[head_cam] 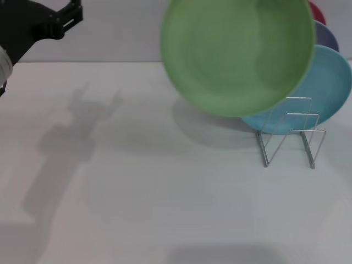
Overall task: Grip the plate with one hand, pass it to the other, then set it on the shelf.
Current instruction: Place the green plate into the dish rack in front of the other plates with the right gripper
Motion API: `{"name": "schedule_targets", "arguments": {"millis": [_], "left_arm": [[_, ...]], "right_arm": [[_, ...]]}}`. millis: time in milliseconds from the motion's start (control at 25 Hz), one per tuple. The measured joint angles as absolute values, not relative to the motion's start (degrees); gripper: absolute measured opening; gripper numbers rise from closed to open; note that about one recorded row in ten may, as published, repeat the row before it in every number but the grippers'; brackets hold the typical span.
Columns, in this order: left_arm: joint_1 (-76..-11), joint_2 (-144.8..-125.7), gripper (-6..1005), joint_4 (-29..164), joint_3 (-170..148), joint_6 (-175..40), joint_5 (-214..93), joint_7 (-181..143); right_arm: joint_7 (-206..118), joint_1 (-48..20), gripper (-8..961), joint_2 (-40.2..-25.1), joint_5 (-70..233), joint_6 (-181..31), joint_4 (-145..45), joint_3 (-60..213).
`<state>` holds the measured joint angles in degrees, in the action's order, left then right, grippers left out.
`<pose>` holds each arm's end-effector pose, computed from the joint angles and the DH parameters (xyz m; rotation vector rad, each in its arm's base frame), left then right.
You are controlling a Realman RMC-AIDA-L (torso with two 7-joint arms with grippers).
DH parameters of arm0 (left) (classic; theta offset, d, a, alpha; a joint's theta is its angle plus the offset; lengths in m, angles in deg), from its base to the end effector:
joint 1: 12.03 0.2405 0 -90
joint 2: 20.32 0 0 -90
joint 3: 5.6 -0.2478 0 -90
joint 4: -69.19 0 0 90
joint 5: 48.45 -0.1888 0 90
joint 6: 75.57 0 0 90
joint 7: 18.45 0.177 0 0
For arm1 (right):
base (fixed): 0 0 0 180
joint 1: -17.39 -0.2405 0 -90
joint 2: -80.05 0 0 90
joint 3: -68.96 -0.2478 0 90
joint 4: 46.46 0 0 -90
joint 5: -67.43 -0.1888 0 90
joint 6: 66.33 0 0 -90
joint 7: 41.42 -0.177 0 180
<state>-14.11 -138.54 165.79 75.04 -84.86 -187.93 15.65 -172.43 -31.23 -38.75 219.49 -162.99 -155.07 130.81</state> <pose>-0.1509 0.3614 0.0646 -1.7974 -0.4156 -0.5441 0.0385 0.3813 0.0989 -2.3616 0.0451 -0.1486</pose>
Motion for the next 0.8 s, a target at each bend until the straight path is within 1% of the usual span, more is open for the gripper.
{"name": "schedule_targets", "arguments": {"millis": [120, 160, 360, 800], "left_arm": [[-13.82, -138.60, 871, 162.12, 73.27, -79.16, -187.80, 15.44], [-13.80, -138.69, 870, 159.56, 71.96, -75.31, -187.74, 15.18], [-13.92, -138.72, 870, 155.20, 69.79, -70.15, -187.70, 14.05], [-14.96, -138.80, 866, 148.39, 68.08, -64.77, -187.69, 11.37]], "right_arm": [[-167.18, -30.02, 38, -38.77, 219.46, -164.25, -157.44, 129.13], [-162.91, -28.55, 37, -38.91, 219.35, -164.29, -158.42, 128.69], [-154.93, -26.02, 37, -39.05, 219.04, -163.14, -159.81, 127.45], [-143.42, -24.47, 43, -39.31, 218.64, -163.86, -160.92, 126.57]]}}
